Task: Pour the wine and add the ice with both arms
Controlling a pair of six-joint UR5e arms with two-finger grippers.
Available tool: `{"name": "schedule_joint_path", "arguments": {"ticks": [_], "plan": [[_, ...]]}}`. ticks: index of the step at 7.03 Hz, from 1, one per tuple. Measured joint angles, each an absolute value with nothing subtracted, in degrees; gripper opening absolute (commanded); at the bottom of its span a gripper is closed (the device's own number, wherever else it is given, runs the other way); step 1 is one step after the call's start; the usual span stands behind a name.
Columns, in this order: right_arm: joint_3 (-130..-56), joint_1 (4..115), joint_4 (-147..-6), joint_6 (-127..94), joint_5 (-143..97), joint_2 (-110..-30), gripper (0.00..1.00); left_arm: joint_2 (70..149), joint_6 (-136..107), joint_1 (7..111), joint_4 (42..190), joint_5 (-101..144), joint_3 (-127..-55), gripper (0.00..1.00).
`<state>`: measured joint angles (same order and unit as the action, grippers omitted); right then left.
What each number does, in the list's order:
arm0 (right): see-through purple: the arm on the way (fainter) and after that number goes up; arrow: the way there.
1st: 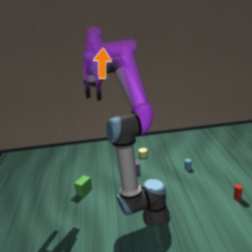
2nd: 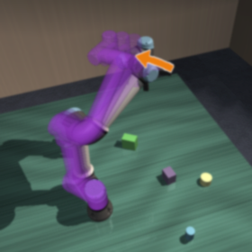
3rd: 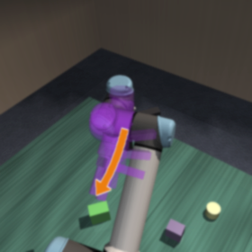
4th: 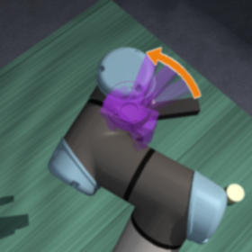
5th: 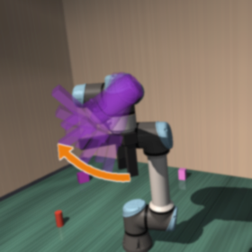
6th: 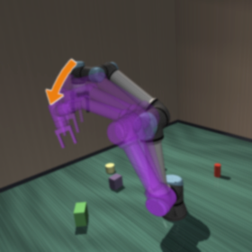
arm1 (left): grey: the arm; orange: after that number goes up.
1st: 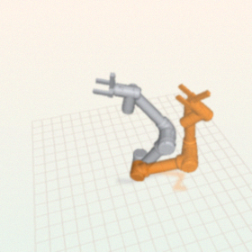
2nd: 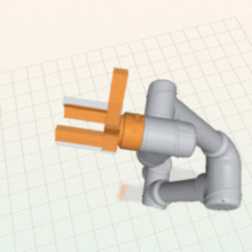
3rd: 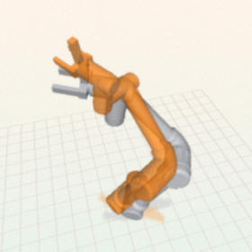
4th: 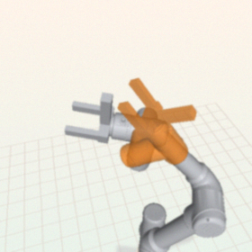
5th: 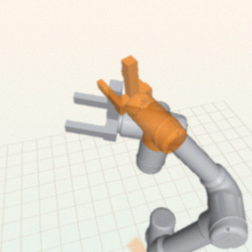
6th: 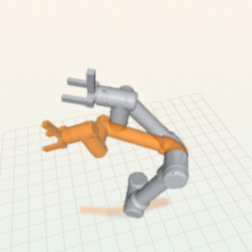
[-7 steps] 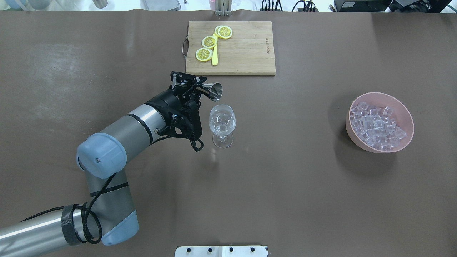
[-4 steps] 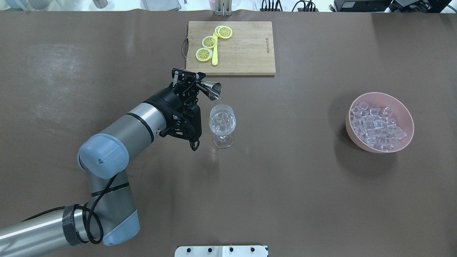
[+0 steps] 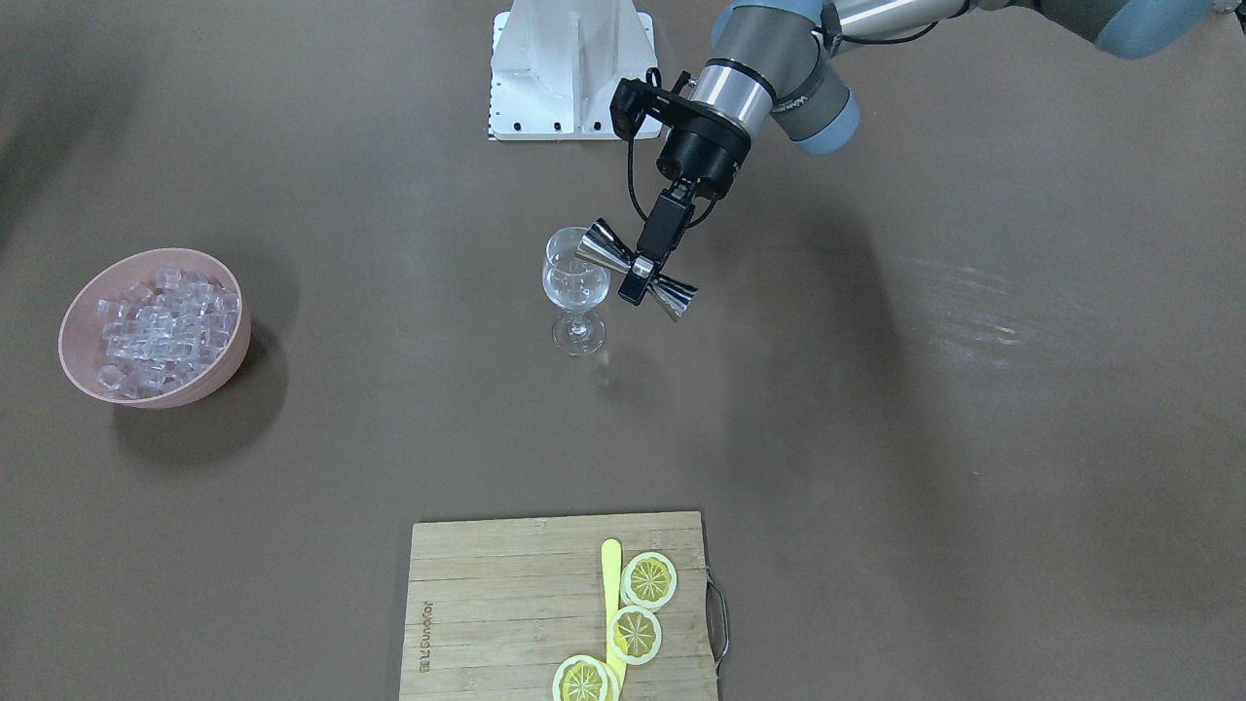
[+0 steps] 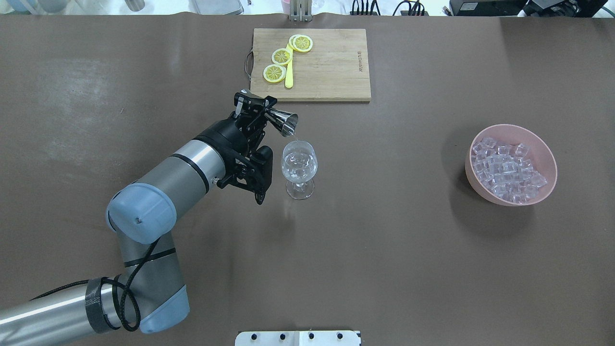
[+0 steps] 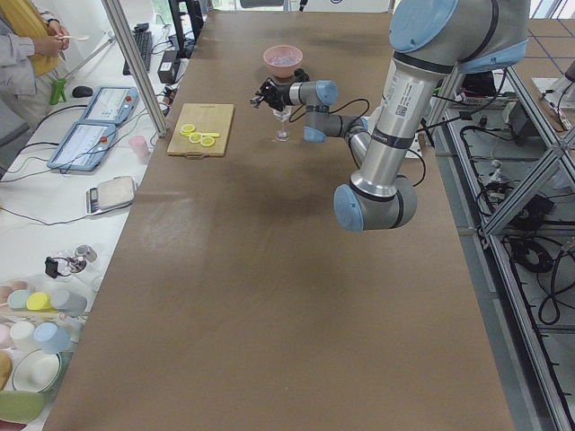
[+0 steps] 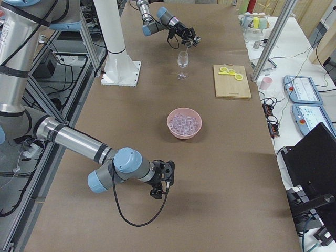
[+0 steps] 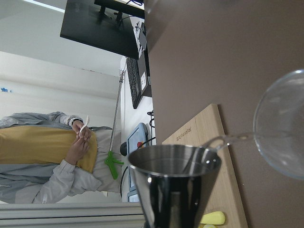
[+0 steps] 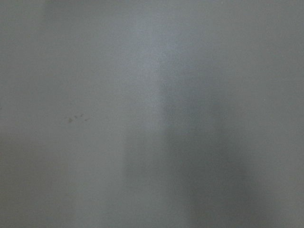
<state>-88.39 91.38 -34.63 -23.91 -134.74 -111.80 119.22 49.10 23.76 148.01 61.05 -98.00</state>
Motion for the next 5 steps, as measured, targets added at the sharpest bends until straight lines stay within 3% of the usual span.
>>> {"name": "schedule_joint_path", "arguments": {"ticks": [5], "plan": [[-88.42, 91.88, -34.63, -23.91, -135.34, -111.78, 1.0, 120.0, 36.75, 21.89, 150.9, 61.84, -98.34, 0.0]]}}
